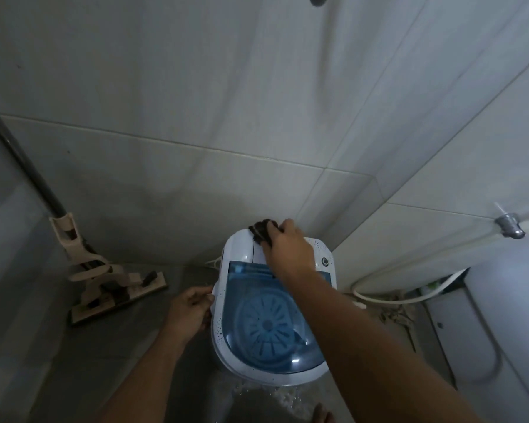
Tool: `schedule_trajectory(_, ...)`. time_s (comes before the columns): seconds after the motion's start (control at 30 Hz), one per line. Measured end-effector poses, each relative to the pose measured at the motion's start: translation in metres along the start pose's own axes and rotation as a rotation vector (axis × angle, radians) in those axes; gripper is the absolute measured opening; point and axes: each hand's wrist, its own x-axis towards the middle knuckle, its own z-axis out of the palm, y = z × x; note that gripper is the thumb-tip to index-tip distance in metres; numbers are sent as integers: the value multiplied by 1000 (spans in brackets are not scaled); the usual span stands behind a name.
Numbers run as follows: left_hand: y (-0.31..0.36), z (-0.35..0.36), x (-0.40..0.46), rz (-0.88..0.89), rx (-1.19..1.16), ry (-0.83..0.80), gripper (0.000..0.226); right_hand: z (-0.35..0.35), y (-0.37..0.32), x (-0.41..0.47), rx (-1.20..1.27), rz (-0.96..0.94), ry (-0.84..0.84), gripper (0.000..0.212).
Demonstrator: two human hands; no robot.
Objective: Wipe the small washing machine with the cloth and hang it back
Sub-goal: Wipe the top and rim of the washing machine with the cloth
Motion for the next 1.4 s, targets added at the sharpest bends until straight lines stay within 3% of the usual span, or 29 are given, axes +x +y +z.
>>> schedule_trajectory(0.13,4,2,-4,0,-5,-1,16,15,-6,-39,-50,-162,-27,52)
schedule_trajectory(0.23,3,2,-4,2,0,5,16,-3,1,-48,241,-336,-211,48)
schedule_trajectory(0.3,3,2,-5,4,13,12,15,-17,17,-34,451,-283,-272,39)
schedule_trajectory(0.37,3,4,-7,8,15,16,13,-23,39,-12,563,-80,-100,38)
schedule_trajectory(0.5,5,4,-9,13,27,22,15,-20,54,11,435,121,62,44)
schedule_trajectory(0.67,4,2,-6,-12,54,13,15,-1,5,-20,57,-43,-28,48)
schedule_trajectory(0.73,6,2,-6,-17,42,15,15,8,-10,-38,96,-160,-102,49)
schedule_trajectory(0.83,7,3,-9,-14,54,2,12,-9,-7,-48,457,-255,-282,41)
schedule_trajectory(0.87,8,3,-12,-10,57,0,12,-16,3,-45,548,-210,-271,38)
schedule_trajectory(0.97,10,5,-16,8,64,2,13,-33,56,-26,658,40,-29,35)
schedule_trajectory(1.1,11,8,-21,33,66,25,14,-36,112,-14,495,229,44,36)
schedule_trajectory(1.2,12,9,-24,45,62,32,14,-14,115,-23,444,260,24,44)
schedule_trajectory(1.4,13,11,-25,49,73,48,16,17,98,-62,388,236,193,49)
